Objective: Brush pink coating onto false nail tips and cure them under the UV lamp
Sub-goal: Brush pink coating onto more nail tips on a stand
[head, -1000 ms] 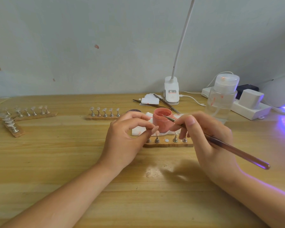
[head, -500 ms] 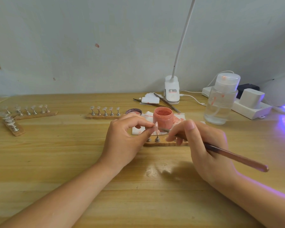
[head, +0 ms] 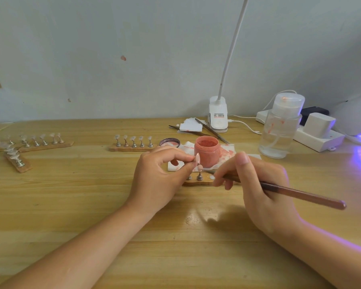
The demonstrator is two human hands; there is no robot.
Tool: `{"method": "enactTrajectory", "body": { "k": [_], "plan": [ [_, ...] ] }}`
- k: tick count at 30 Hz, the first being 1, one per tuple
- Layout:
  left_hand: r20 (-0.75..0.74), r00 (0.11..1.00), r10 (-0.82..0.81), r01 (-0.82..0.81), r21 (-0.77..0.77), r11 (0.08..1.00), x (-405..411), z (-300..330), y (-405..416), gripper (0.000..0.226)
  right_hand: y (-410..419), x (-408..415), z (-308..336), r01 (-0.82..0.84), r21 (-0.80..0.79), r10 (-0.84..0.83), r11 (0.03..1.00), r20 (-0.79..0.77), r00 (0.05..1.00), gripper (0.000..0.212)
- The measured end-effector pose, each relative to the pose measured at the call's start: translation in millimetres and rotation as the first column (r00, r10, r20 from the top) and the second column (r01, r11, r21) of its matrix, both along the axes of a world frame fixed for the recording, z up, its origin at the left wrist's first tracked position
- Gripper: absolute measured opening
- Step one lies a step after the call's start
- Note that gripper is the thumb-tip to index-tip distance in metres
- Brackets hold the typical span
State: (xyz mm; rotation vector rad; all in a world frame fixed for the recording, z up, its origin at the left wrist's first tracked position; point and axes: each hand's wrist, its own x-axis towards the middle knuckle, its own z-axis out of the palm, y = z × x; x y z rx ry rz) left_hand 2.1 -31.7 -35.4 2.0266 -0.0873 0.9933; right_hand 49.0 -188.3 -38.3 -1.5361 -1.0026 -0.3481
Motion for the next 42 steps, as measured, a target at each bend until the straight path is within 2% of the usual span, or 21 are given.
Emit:
{"method": "enactTrajectory", "body": {
  "k": [4, 8, 10, 14, 18, 23, 27, 32, 36, 39, 42],
  "plan": [
    [-0.012, 1.000, -0.009, 0.009, -0.026, 1.000, -0.3, -0.8, 0.3, 0.022, 0.4, 1.0, 1.8, 0.033, -0.008, -0.033, 0.999, -0.024, 0.999, 0.039],
    [-0.056, 0.998, 0.007, -0.010, -0.054, 0.998, 0.5, -2.0, 1.3, 0.032, -0.5, -1.4, 0.3, -0.074, -0.031, 0.070, 0.997, -0.125, 0.990, 0.047],
    [-0.040, 0.999, -0.014, 0.013, -0.034, 0.999, -0.1, -1.7, 1.6, 0.034, -1.1, -2.1, 0.8, -0.072, -0.004, 0.071, 0.997, -0.110, 0.991, 0.047],
    [-0.031, 0.998, -0.049, 0.048, -0.018, 0.999, -1.6, 0.4, -0.8, 0.028, 0.1, -1.1, 3.4, 0.005, 0.055, -0.006, 0.998, 0.011, 1.000, 0.033],
    [-0.008, 0.998, -0.055, 0.055, 0.016, 0.998, -0.6, -1.5, 0.5, 0.033, 2.9, -0.2, 4.3, 0.018, 0.081, -0.015, 0.997, -0.029, 0.999, 0.010],
    [0.013, 0.998, -0.058, 0.057, 0.070, 0.996, 3.1, -4.3, 2.8, 0.023, 0.3, 1.1, 4.6, 0.045, -0.013, -0.045, 0.999, -0.004, 0.999, 0.009],
    [0.025, 0.998, -0.059, 0.056, 0.093, 0.994, 4.4, -5.9, 3.6, 0.021, 1.1, 1.8, 5.0, 0.077, -0.043, -0.074, 0.996, 0.068, 0.995, 0.031],
    [0.032, 0.999, -0.041, 0.036, 0.132, 0.991, 6.3, -7.6, 5.0, 0.017, 3.1, 4.0, 2.5, 0.090, -0.085, -0.081, 0.992, 0.107, 0.991, 0.037],
    [0.036, 0.999, -0.032, 0.027, 0.118, 0.993, 7.0, -7.8, 4.9, 0.020, -0.7, 4.5, 0.3, 0.046, -0.030, -0.042, 0.998, 0.126, 0.991, 0.055],
    [0.035, 0.999, -0.032, 0.027, 0.136, 0.990, 6.7, -8.3, 5.5, 0.020, 2.1, 5.0, 0.9, 0.092, -0.041, -0.086, 0.995, 0.138, 0.987, 0.045],
    [0.027, 0.999, -0.021, 0.017, 0.141, 0.990, 6.7, -8.5, 5.9, 0.020, 1.8, 5.4, -1.1, 0.047, -0.047, -0.044, 0.998, 0.061, 0.997, 0.048]
  ]
}}
